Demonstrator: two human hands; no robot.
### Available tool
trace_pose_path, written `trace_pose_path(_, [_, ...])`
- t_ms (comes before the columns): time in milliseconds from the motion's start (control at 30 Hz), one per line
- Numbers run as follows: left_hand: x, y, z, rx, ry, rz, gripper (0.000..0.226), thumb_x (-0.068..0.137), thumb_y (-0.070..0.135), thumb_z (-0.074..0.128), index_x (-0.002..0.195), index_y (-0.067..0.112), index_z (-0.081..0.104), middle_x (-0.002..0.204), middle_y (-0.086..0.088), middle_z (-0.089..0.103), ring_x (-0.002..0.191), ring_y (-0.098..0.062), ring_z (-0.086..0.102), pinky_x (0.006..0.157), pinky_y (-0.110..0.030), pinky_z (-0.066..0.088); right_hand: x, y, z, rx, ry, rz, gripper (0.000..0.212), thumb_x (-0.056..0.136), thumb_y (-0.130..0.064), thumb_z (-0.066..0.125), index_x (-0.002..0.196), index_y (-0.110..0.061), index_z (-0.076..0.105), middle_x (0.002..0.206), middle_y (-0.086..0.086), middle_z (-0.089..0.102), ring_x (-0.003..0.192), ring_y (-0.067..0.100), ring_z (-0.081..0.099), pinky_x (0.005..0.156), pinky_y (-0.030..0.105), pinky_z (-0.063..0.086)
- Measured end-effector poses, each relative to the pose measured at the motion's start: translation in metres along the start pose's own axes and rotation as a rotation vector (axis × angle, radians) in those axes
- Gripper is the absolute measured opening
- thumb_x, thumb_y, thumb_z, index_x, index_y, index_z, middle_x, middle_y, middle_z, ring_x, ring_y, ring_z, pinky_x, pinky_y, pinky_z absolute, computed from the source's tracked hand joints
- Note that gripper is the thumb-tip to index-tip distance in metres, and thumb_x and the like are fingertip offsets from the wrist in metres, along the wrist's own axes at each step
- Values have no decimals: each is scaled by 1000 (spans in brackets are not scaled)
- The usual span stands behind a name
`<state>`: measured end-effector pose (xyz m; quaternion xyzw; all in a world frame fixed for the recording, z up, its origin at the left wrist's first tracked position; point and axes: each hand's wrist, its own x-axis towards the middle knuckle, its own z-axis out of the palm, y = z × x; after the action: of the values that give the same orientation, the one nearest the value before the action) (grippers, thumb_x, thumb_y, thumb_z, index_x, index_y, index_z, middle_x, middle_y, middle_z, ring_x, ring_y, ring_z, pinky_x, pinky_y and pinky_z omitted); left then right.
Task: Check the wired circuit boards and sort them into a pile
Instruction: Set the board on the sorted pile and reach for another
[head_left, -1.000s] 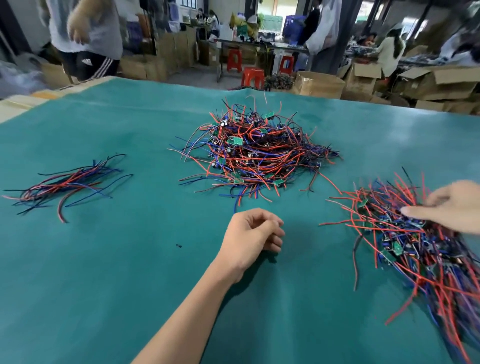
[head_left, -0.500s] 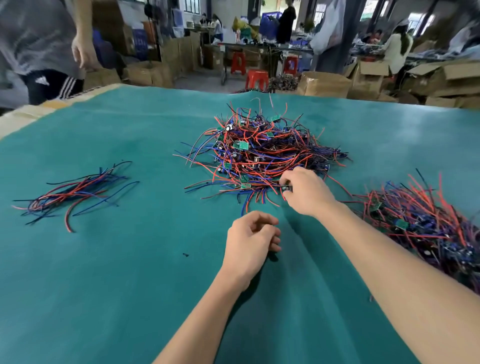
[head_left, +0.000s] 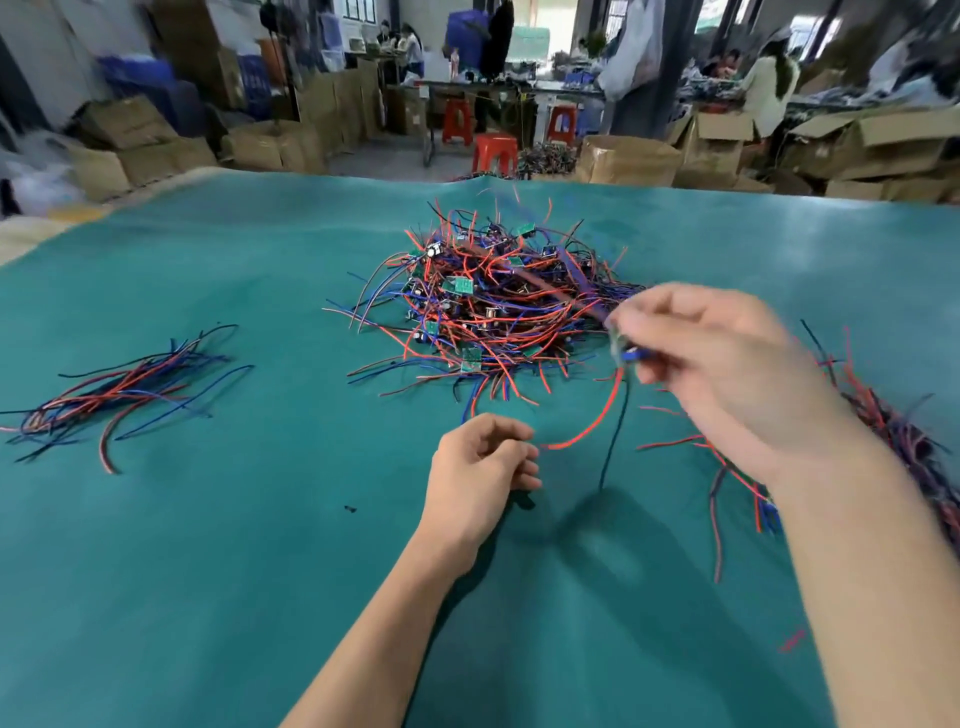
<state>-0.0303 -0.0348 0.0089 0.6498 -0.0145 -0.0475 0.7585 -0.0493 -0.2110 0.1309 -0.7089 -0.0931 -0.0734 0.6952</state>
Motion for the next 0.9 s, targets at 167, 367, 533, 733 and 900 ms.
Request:
trace_pose_path(167, [-1, 2, -1, -32, -68, -1, 14, 89, -6, 57, 91, 3, 68, 76, -9, 70, 64, -19, 62, 60, -24, 54, -23, 10, 5, 525, -26, 217, 33, 80, -16, 68, 109, -1, 72, 76, 3, 63, 60, 13, 57, 50, 18, 45])
trace_pose_path(367, [-9, 11, -1, -130, -355, -74, 30, 90, 31, 61, 98, 4, 70, 88, -15, 71, 70, -24, 67, 63, -25, 53, -27, 68, 22, 578, 149, 439, 17, 91, -6, 59, 101, 5, 67, 91, 11, 74, 69, 25, 73, 45, 20, 45])
trace_pose_path(533, [-16, 8, 4, -17, -336, -8, 13, 92, 14, 69, 97, 2, 66, 84, -13, 73, 65, -22, 68, 58, -24, 53, -30, 87, 17, 359, 154, 403, 3, 79, -17, 73, 79, -14, 74, 74, 6, 67, 59, 16, 64, 47, 22, 45])
trace_pose_path(733, [-16, 7, 3, 90, -277, 8, 14, 96, 11, 63, 83, 8, 68, 69, -9, 70, 51, -15, 62, 48, -20, 47, -29, 95, 16, 241, 179, 314, 6, 83, -12, 78, 78, -14, 76, 71, 1, 66, 61, 11, 58, 51, 20, 42])
trace_pose_path(900, [-16, 7, 3, 165, -330, -18, 13, 95, 9, 64, 85, 3, 66, 61, -5, 66, 44, -13, 57, 44, -19, 42, -23, 103, 7, 12, 464, 211, 18, 81, -15, 84, 65, -14, 76, 61, 2, 61, 56, 13, 51, 53, 24, 41])
